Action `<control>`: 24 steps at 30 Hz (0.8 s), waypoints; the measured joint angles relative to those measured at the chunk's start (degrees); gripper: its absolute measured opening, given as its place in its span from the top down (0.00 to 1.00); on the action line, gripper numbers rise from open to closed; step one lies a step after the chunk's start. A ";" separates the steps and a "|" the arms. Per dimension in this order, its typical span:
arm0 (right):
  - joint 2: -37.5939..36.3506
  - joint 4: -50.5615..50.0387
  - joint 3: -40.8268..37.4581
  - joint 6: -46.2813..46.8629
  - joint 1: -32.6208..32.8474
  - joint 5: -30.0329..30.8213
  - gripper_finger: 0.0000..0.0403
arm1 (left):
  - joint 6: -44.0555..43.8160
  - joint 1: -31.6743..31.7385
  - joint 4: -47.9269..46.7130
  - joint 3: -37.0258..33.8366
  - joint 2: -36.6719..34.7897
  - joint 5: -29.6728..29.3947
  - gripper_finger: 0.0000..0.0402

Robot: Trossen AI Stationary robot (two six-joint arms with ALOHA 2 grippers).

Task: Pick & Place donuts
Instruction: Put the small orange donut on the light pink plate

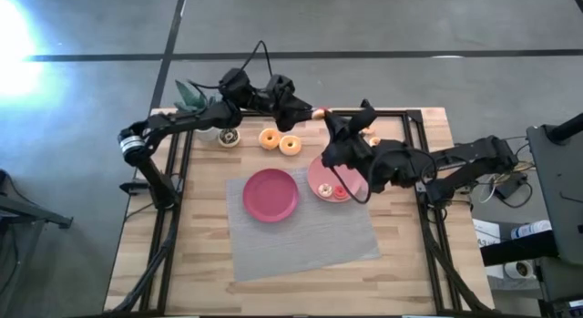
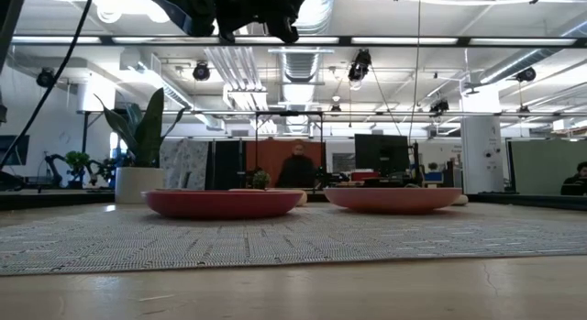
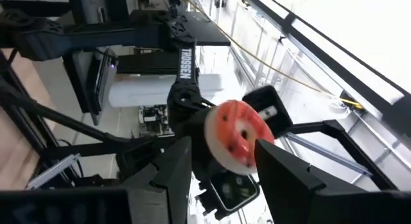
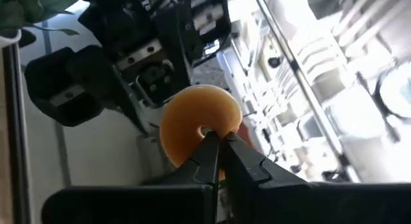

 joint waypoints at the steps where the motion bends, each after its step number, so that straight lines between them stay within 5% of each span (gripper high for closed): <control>1: 0.00 0.36 0.00 -1.00 0.11 -0.03 0.98 | -0.17 -0.09 0.28 0.04 0.00 -0.02 0.64; 24: 0.05 9.36 0.00 -15.56 0.75 -7.22 0.97 | -1.34 -1.13 0.29 2.04 0.03 0.19 0.64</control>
